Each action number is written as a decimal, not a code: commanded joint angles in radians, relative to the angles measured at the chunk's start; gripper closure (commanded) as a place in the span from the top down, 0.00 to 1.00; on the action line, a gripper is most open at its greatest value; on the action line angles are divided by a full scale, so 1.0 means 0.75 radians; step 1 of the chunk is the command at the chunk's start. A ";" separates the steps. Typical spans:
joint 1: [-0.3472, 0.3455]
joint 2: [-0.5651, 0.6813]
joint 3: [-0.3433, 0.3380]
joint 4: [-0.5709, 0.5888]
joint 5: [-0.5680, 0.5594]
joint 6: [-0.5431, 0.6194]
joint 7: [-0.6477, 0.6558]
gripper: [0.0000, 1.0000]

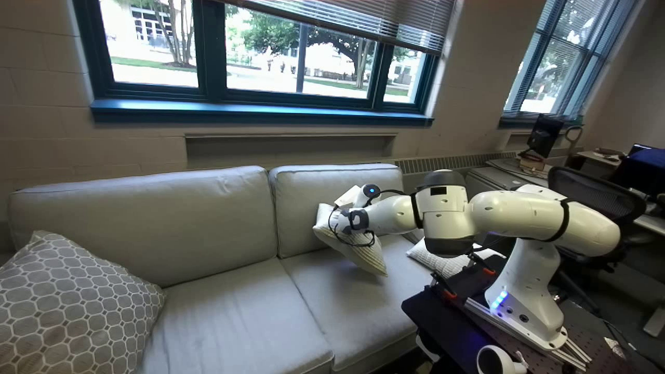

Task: Move the small pillows to the left arm of the sofa

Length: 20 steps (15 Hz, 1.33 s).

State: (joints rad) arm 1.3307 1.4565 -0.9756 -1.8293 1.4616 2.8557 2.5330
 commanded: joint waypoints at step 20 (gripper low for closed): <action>0.228 -0.221 -0.388 -1.055 1.422 -1.461 -2.027 0.01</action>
State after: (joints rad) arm 1.6989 1.3976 -1.2461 -2.6210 2.5482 1.9511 1.2101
